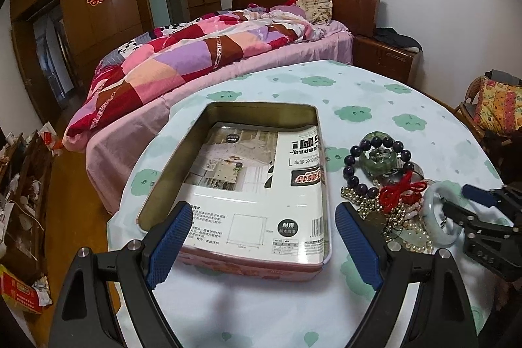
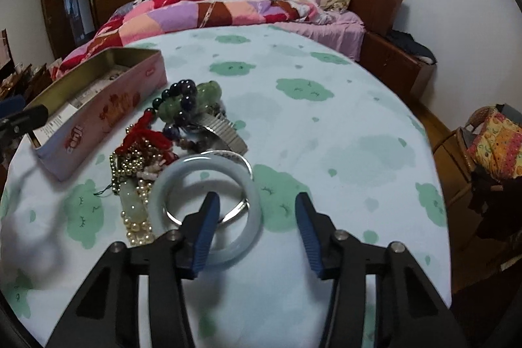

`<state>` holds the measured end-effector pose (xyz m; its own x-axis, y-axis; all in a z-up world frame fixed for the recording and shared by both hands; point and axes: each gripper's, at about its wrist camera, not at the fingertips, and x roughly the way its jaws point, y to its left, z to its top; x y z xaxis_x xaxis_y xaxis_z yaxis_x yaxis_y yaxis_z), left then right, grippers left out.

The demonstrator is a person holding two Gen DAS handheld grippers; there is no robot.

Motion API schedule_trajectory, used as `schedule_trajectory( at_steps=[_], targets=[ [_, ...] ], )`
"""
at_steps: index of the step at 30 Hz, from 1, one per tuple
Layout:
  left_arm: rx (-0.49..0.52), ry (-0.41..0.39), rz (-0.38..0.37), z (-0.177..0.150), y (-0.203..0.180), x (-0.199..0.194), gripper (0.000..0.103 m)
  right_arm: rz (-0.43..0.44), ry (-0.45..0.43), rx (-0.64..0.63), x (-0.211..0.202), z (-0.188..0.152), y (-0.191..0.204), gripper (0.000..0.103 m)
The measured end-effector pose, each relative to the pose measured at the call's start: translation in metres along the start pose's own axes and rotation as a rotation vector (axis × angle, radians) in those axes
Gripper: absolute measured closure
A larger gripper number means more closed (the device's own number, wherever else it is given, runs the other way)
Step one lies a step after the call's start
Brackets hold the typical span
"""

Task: Organize jewelry
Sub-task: 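Grasp the white jade bangle with the right tool while the left tool grasps the dark bead bracelet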

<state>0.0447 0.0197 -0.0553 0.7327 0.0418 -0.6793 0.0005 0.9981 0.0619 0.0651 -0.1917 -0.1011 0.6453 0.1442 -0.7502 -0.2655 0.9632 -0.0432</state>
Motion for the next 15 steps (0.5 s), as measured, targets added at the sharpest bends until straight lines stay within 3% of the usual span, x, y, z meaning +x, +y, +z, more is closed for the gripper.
schedule_trajectory(
  at_steps=[6,15],
  targets=[
    [0.042,-0.022,-0.050,0.009,-0.018,0.000,0.014,0.042,0.032,-0.024,0.009,0.006,0.001,0.087],
    [0.115,-0.019,-0.117,0.031,-0.062,0.019,0.014,0.070,-0.037,0.012,-0.003,0.003,-0.009,0.091]
  ],
)
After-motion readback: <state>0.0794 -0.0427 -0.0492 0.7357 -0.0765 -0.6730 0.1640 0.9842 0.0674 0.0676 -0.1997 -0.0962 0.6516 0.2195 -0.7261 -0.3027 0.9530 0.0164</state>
